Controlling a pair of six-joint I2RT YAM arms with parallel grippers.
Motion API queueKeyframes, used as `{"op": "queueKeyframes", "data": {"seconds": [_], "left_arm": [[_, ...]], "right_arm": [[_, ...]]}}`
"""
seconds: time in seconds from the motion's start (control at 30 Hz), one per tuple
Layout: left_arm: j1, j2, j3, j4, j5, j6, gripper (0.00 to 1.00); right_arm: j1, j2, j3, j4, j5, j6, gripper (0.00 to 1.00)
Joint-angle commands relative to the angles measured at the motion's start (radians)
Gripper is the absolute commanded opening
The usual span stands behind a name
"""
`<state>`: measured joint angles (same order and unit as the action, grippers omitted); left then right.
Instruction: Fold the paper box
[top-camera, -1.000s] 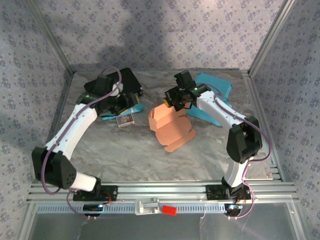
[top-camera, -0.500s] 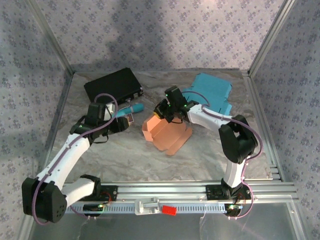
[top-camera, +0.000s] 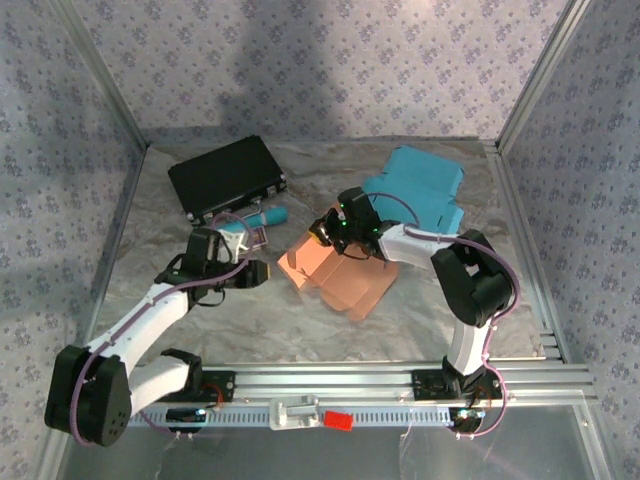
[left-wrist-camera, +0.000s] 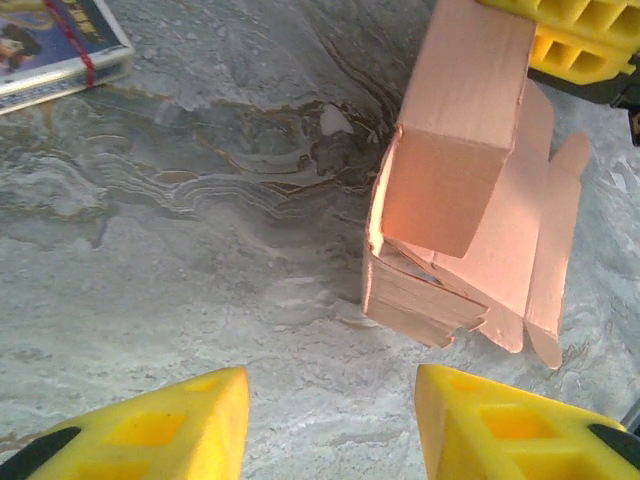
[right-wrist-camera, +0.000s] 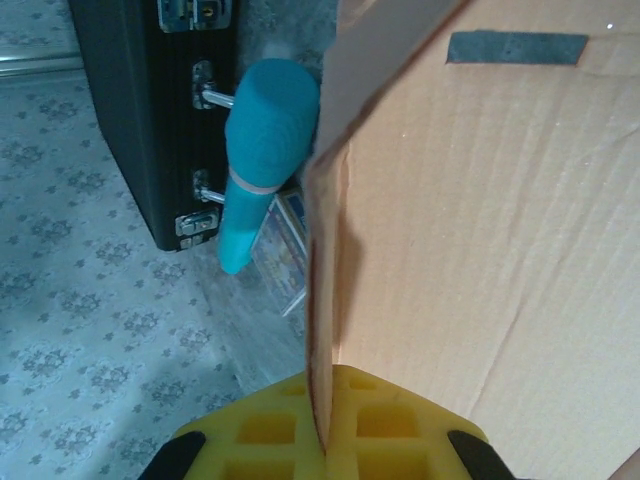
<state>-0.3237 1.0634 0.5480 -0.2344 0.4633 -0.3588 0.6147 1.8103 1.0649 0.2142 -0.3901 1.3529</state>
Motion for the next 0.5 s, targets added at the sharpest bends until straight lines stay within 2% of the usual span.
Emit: {"op": "queueKeyframes", "data": {"seconds": [0.0,0.13,0.27,0.47], "left_arm": [[-0.012,-0.04,-0.014,0.042,0.003,0.023,0.5],[-0.011,-0.097,-0.012,-0.003,-0.07,0.034,0.52],[-0.011,-0.111,-0.022,0.005,-0.069,0.042,0.53],[-0.012,-0.041,-0.022,0.034,-0.046,0.056,0.53]], "right_arm": [[-0.006,-0.055,-0.024,0.108,-0.027,0.004,0.0],[-0.011,-0.086,-0.063,0.184,-0.036,0.019,0.0],[-0.021,-0.098,-0.127,0.28,-0.072,0.044,0.0],[-0.049,-0.076,-0.184,0.351,-0.145,0.037,0.0]]}}
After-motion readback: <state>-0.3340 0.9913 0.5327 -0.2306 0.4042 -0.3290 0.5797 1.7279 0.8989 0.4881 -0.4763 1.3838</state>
